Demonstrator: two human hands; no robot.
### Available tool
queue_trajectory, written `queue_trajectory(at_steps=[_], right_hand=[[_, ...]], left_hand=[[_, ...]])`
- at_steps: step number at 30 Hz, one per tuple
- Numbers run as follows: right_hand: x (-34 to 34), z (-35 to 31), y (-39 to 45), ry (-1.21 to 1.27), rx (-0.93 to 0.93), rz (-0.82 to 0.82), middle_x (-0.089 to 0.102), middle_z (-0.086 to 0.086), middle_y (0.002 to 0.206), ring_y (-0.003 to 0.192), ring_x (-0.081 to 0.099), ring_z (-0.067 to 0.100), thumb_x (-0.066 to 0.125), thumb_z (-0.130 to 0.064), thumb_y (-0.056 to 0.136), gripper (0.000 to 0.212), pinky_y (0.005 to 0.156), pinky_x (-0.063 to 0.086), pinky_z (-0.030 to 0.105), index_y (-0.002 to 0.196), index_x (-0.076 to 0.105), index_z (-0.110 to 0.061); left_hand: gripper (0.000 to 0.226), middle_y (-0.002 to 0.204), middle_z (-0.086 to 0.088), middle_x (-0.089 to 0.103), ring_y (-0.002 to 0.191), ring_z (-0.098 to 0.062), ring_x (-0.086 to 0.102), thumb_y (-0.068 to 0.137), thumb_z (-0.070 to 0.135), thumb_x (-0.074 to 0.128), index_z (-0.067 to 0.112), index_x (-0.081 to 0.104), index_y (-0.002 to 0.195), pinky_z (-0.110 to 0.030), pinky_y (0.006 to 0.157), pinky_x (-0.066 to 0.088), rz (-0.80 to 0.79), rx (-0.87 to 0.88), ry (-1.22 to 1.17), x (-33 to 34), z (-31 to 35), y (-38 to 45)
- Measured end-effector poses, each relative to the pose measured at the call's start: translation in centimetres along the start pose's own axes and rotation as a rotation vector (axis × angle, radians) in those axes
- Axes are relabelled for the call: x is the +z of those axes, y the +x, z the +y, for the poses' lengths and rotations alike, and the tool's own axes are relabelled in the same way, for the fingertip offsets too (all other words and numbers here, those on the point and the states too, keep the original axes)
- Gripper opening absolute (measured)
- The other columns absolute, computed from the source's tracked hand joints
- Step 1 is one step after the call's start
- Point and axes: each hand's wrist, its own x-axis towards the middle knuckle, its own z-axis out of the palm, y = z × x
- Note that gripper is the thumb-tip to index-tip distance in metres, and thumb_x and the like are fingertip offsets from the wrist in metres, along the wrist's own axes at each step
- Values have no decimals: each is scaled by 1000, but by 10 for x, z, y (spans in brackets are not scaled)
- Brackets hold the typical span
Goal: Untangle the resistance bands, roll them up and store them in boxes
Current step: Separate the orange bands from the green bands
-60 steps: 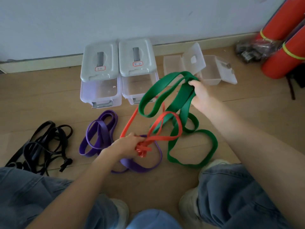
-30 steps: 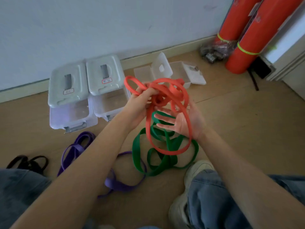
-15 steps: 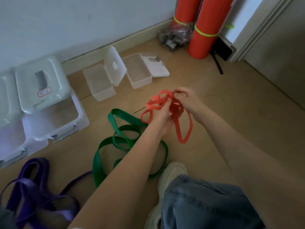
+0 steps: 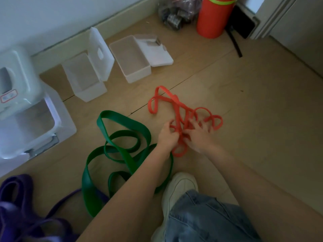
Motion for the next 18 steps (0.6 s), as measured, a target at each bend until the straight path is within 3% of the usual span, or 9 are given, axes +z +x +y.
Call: queue_trajectory(at_steps=[3,4,6,8,11,13,15,16,18], right_hand=[[-13,6,0,-11,58,-57,20,7,151,123,45,40,54,-33,87,42,102,35,51,128,50,-29],[-18,7,0,-34,82,-80,25,10,147,119,48,39,59,-36,84,44,98,39,46,126,52,-24],[-25,7,-5,-123,120,-184,39,12,140,120,49,38,62,-39,82,47,96,42,41,123,54,-18],[-29,9,-10,-191,176,-236,55,11,131,124,48,37,57,-31,85,43,101,40,42,125,56,-15],[-36,11,-9,-76,184,75,59,13,123,117,53,34,50,-27,91,34,93,44,39,121,57,-13],[-43,5,8,32,36,215,52,15,129,118,48,37,51,-28,90,38,92,42,40,127,51,-16],[-42,-3,26,57,-68,44,26,11,149,133,27,41,53,-32,90,54,104,30,49,141,36,-30],[-38,-5,34,43,-62,-55,15,7,155,137,16,43,54,-35,91,57,107,24,52,143,30,-36],[-28,-1,43,-13,-53,-124,16,7,153,136,16,43,51,-40,92,53,109,25,52,142,32,-37]], left_hand=[[42,129,-5,49,93,-6,46,89,6,50,20,49,128,1,68,34,166,188,194,-9,1,5],[40,128,-6,47,94,-5,42,89,5,50,17,50,127,1,66,29,174,223,231,-12,4,9],[40,127,-9,46,99,-13,47,87,4,49,12,49,127,-8,73,33,161,196,298,-13,14,18],[39,127,-16,47,106,-28,52,88,6,49,7,47,127,-27,87,40,172,147,405,-9,26,24],[49,131,-18,47,111,-28,53,89,12,51,15,42,137,-31,96,41,122,91,399,-3,26,27],[53,138,-18,42,120,-29,49,89,18,52,22,38,140,-31,101,38,96,31,390,0,16,24],[54,138,-19,42,126,-32,43,90,25,53,26,36,141,-34,103,36,78,-15,421,5,2,18],[53,134,-19,48,121,-34,47,90,24,54,25,36,140,-37,101,40,61,-26,400,7,-3,16],[47,110,-18,61,90,-30,62,90,15,55,22,38,134,-44,87,52,5,-88,207,13,-10,14]])
